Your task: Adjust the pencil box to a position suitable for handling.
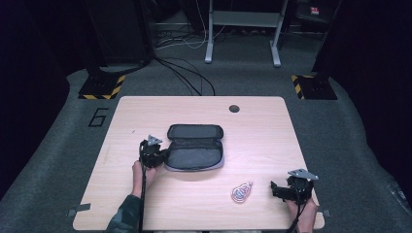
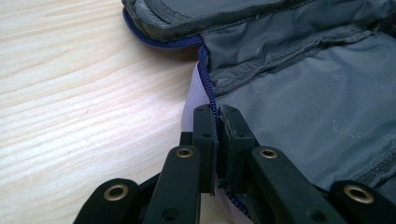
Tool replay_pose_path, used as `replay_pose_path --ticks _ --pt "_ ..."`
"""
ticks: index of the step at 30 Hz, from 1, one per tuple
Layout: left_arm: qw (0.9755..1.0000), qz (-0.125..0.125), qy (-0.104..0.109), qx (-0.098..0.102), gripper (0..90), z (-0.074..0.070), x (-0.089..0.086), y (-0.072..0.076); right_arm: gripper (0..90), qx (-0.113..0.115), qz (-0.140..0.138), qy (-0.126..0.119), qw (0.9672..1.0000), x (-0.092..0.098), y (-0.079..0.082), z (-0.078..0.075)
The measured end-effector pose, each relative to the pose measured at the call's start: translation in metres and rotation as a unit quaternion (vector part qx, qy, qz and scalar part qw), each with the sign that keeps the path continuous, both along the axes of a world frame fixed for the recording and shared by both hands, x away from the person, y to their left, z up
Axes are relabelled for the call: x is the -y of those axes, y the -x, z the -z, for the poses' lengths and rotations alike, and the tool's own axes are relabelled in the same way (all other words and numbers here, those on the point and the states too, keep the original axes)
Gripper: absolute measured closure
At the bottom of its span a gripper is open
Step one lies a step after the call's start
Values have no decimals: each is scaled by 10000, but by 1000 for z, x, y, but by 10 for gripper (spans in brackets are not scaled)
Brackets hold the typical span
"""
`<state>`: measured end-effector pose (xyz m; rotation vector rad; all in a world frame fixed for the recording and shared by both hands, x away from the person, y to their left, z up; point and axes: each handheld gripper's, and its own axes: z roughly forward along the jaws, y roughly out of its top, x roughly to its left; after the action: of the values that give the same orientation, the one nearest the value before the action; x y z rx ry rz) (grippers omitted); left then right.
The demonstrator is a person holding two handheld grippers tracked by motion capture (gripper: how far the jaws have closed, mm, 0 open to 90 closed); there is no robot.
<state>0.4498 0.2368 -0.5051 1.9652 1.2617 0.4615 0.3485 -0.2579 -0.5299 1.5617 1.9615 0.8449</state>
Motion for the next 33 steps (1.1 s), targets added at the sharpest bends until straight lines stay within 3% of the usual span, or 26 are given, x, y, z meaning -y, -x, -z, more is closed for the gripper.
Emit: replay_pose_path --ticks 5,8,9,14,15,16,18,19,21,22,24,25,27,33 --pt "10000 1 46 -3 856 0 7 -2 21 3 26 -15 10000 0 0 0" --pt "9999 94 -60 -43 856 -1 9 -3 22 11 21 -10 10000 0 0 0" --pt "10000 38 28 -9 856 0 11 -3 22 8 9 -2 10000 0 0 0" --pt "10000 47 -22 -32 857 -1 16 -4 22 7 17 -11 10000 0 0 0" --pt "10000 7 50 -36 857 0 18 -4 22 5 13 -7 10000 0 0 0" --pt "9999 75 -72 -47 857 -1 18 -5 22 8 21 -11 10000 0 0 0" --pt "10000 40 -62 -27 856 -1 19 -5 22 8 32 -22 10000 0 0 0" --pt "10000 -16 49 -44 856 -1 22 -5 22 6 9 -4 10000 0 0 0" --pt "10000 29 -49 -65 857 -1 23 -5 22 -2 17 -9 10000 0 0 0" --pt "9999 -93 54 -15 857 0 26 -4 22 -5 53 -38 10000 -1 0 0" --pt "10000 10 -84 -33 856 -1 26 -4 22 2 16 -8 10000 0 0 0" --pt "9999 -125 39 -35 855 -1 30 -3 22 -1 19 -10 10000 0 0 0" --pt "10000 -44 -52 -65 855 -1 29 -3 22 -17 41 -27 10000 -1 0 0" --pt "10000 -60 52 -30 837 -1 40 -1 22 -22 39 -22 10000 -1 1 0"
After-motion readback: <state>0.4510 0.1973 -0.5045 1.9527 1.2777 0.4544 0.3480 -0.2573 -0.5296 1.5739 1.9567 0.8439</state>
